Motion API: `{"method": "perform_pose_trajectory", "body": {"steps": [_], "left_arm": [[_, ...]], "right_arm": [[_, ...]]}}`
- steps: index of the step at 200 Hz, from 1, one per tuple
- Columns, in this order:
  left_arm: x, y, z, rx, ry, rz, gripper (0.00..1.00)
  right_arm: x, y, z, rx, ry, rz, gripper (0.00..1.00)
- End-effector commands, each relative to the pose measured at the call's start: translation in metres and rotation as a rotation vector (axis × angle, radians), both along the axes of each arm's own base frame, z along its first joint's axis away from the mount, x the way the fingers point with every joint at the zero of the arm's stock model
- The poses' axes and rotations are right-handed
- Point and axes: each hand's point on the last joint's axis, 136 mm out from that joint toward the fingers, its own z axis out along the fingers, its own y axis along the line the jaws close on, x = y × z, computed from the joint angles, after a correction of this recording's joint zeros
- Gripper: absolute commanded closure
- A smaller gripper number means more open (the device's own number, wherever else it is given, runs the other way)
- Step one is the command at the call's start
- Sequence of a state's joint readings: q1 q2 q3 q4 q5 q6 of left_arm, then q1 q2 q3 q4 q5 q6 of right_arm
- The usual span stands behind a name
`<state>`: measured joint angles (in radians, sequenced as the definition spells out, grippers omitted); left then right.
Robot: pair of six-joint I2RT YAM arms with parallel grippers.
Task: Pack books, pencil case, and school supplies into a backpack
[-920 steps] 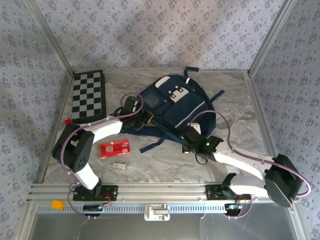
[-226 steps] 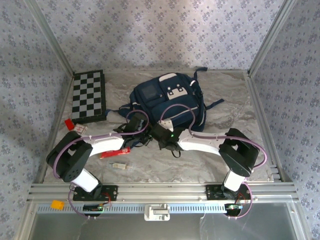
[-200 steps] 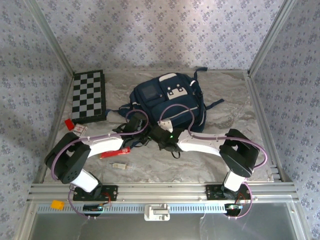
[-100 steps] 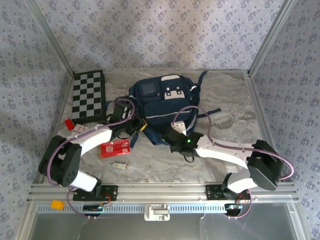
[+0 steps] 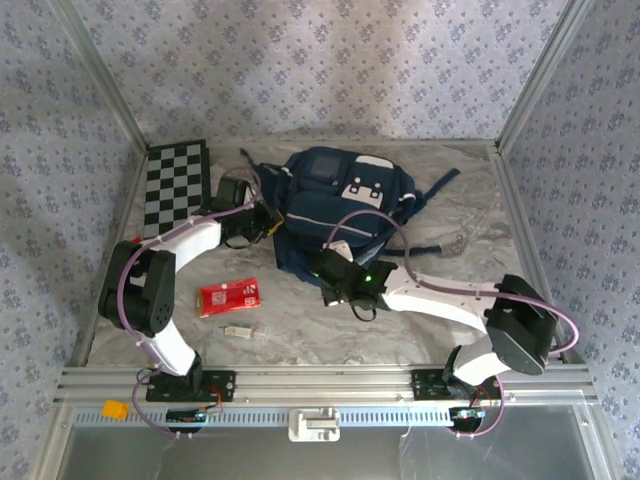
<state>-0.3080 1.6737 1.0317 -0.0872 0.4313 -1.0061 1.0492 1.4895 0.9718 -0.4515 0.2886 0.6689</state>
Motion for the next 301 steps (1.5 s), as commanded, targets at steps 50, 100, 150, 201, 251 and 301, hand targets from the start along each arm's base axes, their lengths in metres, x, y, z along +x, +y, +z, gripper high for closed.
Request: {"method": "perform_pose_trajectory", "body": {"steps": [50,100,150,201,251,301], "left_arm": [[-0.077,-0.003,0.028,-0.098,-0.008,0.054,0.46],[-0.112,-0.025,0.023,-0.141,0.055,0.132,0.4],[-0.114,-0.058,0.009,-0.123,0.129,0.161,0.41],[-0.104,-0.079,-0.013,-0.081,0.196,0.191,0.49],[-0.107,-0.069,-0.025,0.014,0.203,0.193,0.87],[-0.106,-0.046,0.009,0.059,0.083,0.187,1.0]], "right_arm": [[-0.003,0.007,-0.009,-0.014,0.007,0.021,1.0],[-0.002,0.005,-0.015,-0.025,0.007,0.001,1.0],[-0.002,0.005,-0.019,-0.031,0.005,0.001,1.0],[-0.001,0.006,-0.021,-0.023,0.001,-0.005,1.0],[0.003,-0.003,-0.018,-0.052,-0.005,-0.017,1.0],[0.003,-0.024,-0.012,-0.137,-0.014,-0.045,1.0]]}}
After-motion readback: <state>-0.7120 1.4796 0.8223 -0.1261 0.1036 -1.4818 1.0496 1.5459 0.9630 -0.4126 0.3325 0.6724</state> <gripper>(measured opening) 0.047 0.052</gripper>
